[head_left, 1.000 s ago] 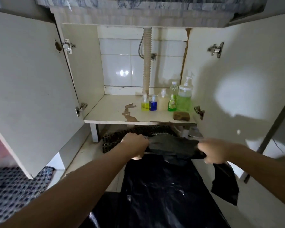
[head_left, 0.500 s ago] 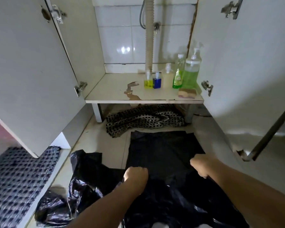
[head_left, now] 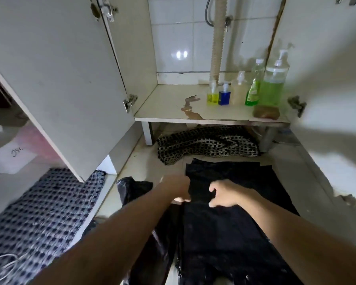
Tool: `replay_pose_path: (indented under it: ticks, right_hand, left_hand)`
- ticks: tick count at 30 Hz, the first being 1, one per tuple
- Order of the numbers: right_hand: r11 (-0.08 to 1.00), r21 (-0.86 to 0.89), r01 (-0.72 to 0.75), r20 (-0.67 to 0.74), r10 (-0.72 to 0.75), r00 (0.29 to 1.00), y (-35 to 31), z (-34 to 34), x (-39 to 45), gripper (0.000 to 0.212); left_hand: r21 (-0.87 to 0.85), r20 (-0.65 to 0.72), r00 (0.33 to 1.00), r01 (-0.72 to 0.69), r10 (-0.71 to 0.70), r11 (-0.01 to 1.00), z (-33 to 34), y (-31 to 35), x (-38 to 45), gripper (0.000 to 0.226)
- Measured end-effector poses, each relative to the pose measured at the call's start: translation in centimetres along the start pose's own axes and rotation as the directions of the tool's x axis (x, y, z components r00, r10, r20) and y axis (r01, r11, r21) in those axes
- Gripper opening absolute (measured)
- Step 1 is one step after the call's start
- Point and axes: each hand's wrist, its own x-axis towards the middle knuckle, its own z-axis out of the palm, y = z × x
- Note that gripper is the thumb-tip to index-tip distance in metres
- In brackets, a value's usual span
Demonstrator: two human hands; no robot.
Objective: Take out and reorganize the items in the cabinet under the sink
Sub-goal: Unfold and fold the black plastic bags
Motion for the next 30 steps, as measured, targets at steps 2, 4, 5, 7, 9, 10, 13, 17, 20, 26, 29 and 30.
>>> replay_pose_path:
  ticks: [2,4,5,7,9,10,13,17,20,26,29,30]
  right_hand:
    - [0.989,0.098,0.11,-0.076,-0.103,0.992,-3.7,-1.0,0.6,0.061]
    - [0.97,0.096,0.223,-0.149,-0.208,0.967,-7.4,-1.2,0.8,0.06]
    - [0.96,0.08,0.269,-0.178,-0.252,0.951,-9.0,-1.0,0.7,0.059]
    - [0.942,0.067,0.329,-0.182,-0.312,0.932,-11.9,0.3,0.6,0.055]
    - [0.936,0.062,0.347,-0.135,-0.336,0.932,-13.9,2.5,0.7,0.05]
    - [0.938,0.059,0.342,-0.111,-0.334,0.936,-14.5,3.7,0.7,0.048]
    - [0.948,0.125,0.292,-0.066,-0.286,0.956,-15.3,7.8,1.2,0.049]
    - [0.951,0.213,0.223,-0.036,-0.221,0.975,-14.7,12.2,2.1,0.025]
    - [0.951,0.237,0.197,-0.092,-0.18,0.979,-14.1,13.8,2.5,0.034]
    - [0.92,0.271,0.284,-0.241,-0.221,0.945,-15.4,12.4,2.5,0.026]
    - [0.859,0.352,0.372,-0.412,-0.214,0.886,-16.2,9.0,2.2,0.015]
    - [0.843,0.354,0.406,-0.458,-0.222,0.861,-16.4,7.4,2.0,0.017]
  left_hand:
    - [-0.005,-0.09,0.994,0.055,-0.056,0.998,-4.5,-3.8,-0.8,0.053]
    - [-0.024,-0.161,0.982,0.098,-0.1,0.995,-7.3,-7.2,-2.3,0.054]
    - [-0.043,-0.182,0.977,0.106,-0.112,0.993,-7.6,-8.7,-3.1,0.054]
    - [-0.086,-0.165,0.976,0.131,-0.144,0.988,-6.1,-11.1,-4.8,0.05]
    - [-0.106,-0.051,0.985,0.16,-0.166,0.981,-3.1,-12.9,-6.1,0.049]
    - [-0.115,0.031,0.985,0.171,-0.168,0.979,-1.7,-13.6,-6.5,0.049]
    - [-0.203,0.217,0.958,0.232,-0.188,0.951,1.4,-14.4,-7.1,0.053]
    - [-0.422,0.4,0.895,0.369,-0.196,0.828,4.3,-14.6,-6.3,0.062]
    - [-0.434,0.406,0.892,0.378,-0.197,0.818,5.0,-14.2,-5.7,0.047]
    - [-0.491,0.358,0.917,0.347,-0.178,0.799,2.4,-15.3,-6.2,0.051]
    - [-0.534,0.154,0.966,0.259,-0.209,0.805,-0.7,-17.0,-7.3,0.042]
    - [-0.545,0.049,0.972,0.219,-0.231,0.809,-1.6,-17.5,-7.7,0.031]
